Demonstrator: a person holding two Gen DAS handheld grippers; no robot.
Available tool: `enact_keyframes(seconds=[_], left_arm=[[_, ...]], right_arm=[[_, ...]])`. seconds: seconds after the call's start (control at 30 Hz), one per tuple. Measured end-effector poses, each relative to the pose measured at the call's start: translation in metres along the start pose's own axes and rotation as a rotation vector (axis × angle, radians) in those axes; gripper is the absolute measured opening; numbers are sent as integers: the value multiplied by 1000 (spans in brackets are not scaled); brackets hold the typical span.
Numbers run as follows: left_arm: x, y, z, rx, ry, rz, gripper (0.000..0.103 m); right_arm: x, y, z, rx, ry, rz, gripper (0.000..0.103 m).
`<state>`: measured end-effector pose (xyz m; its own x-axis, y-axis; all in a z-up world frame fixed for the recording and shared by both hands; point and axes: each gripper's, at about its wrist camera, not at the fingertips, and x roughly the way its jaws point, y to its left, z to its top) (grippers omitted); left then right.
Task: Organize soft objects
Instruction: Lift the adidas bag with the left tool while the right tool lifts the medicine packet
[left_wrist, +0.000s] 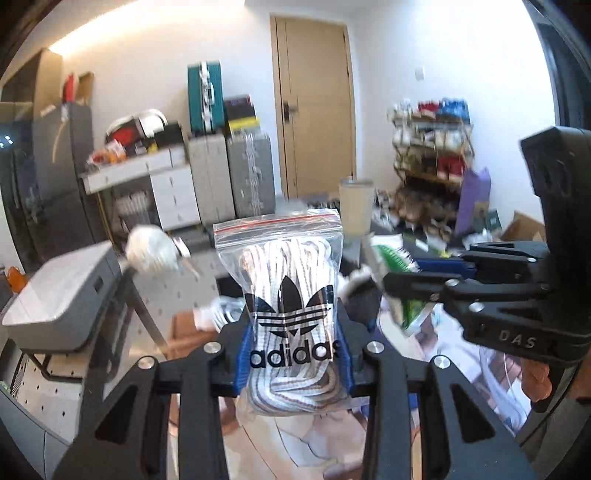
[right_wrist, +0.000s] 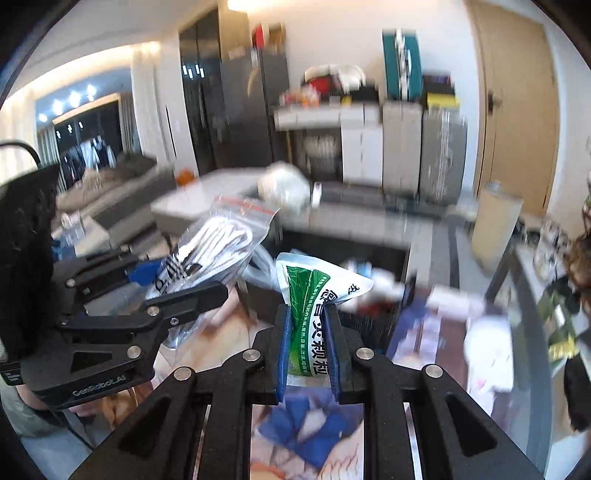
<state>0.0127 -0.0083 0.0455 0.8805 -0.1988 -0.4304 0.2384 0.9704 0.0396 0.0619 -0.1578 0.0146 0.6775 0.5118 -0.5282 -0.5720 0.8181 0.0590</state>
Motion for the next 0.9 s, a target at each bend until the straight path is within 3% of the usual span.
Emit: enact_keyframes(seconds=[0.23,0.43,0.9], left_arm=[[-17,10,5,-9,-88,2,36],[-32,16,5,-24,-179,15,37],[-33,13,1,-26,-185,6,37]], right_arm=[[-45,17,10,-73,-238,-50,17],[-72,28,6,-98,-351,-115,17],[-75,26,7,-83,-358,-130,17]])
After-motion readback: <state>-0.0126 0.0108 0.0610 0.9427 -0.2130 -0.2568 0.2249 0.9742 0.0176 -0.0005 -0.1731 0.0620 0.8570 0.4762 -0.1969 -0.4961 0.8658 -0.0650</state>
